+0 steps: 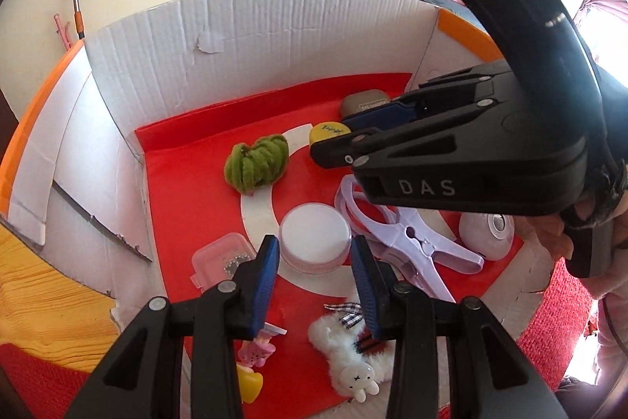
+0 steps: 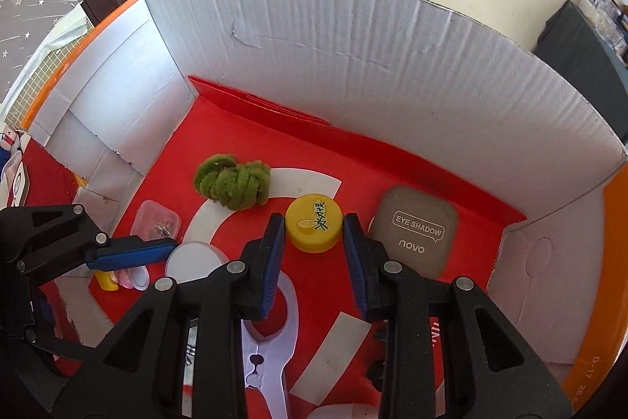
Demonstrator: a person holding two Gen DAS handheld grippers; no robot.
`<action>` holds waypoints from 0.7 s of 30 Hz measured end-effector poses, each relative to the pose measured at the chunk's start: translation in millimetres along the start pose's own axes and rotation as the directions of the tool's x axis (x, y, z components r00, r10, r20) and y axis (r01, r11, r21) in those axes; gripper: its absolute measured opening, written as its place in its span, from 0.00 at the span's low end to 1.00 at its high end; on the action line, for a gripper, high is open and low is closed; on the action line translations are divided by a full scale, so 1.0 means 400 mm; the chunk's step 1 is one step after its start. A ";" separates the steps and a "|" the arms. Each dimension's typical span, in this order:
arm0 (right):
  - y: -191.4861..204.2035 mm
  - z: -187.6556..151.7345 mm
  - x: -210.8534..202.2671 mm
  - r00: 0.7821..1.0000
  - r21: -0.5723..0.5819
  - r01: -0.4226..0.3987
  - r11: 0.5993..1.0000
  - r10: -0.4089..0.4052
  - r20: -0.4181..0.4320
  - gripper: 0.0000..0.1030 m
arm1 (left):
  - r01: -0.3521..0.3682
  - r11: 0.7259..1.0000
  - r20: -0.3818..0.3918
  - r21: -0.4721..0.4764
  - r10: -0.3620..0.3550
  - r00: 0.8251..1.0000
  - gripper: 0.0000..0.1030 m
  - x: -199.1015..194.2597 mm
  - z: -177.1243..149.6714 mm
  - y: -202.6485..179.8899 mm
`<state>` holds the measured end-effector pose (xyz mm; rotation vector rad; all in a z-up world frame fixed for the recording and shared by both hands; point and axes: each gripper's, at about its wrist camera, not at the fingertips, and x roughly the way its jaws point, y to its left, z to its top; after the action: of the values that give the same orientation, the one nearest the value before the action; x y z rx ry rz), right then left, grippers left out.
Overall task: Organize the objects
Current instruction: 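Lower the tin with left tool while right tool lowers and releases the yellow cap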
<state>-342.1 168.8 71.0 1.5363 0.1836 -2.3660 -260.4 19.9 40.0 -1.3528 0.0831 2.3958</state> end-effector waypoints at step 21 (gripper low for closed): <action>-0.022 -0.028 0.002 0.999 -0.002 -0.003 1.000 0.003 -0.038 0.28 | -0.022 1.000 -0.014 0.013 0.022 1.000 0.39 0.008 -0.012 -0.008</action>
<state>-335.6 180.1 65.0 1.5799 0.1913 -2.3351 -257.0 22.6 35.3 -1.3706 0.1172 2.3997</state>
